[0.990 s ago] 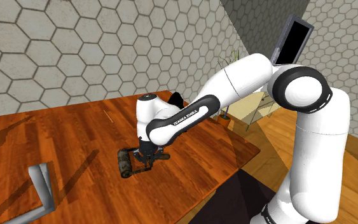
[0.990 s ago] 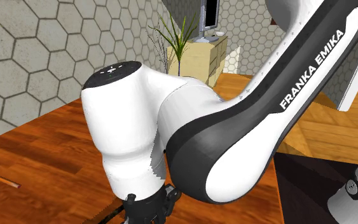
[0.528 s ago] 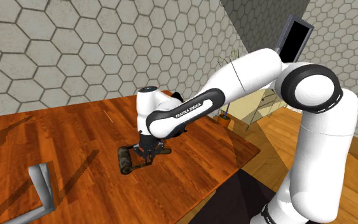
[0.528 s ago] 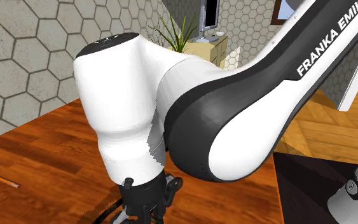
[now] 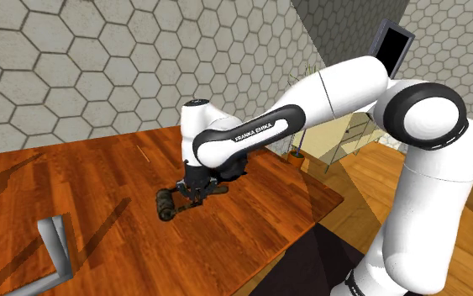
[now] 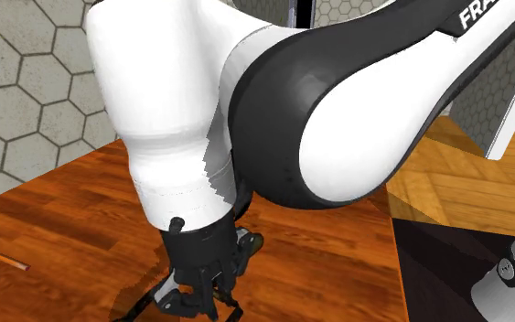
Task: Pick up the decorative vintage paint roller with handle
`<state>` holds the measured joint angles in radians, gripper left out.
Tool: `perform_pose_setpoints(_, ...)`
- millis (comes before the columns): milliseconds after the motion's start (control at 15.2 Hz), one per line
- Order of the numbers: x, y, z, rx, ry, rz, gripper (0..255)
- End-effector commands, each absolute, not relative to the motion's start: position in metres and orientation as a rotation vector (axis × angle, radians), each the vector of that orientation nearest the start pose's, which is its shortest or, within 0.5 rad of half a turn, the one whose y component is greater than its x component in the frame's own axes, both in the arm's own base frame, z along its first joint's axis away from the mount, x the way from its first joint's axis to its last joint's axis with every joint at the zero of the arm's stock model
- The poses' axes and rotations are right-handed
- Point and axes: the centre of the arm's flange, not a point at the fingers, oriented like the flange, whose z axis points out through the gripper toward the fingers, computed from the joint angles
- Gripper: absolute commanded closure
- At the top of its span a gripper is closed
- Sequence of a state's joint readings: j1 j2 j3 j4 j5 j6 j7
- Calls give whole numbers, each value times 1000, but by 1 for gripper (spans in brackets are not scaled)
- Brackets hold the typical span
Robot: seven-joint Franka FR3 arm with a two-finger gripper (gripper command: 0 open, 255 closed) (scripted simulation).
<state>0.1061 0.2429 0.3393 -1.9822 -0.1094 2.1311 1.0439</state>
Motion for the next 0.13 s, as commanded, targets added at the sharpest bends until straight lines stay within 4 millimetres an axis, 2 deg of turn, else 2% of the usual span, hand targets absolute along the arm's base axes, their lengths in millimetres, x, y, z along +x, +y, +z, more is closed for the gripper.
perform_pose_setpoints(0, 535, 244, 351, -3083, 858, 81, 255)
perform_pose_setpoints(66, 535, 244, 351, -3083, 858, 81, 255)
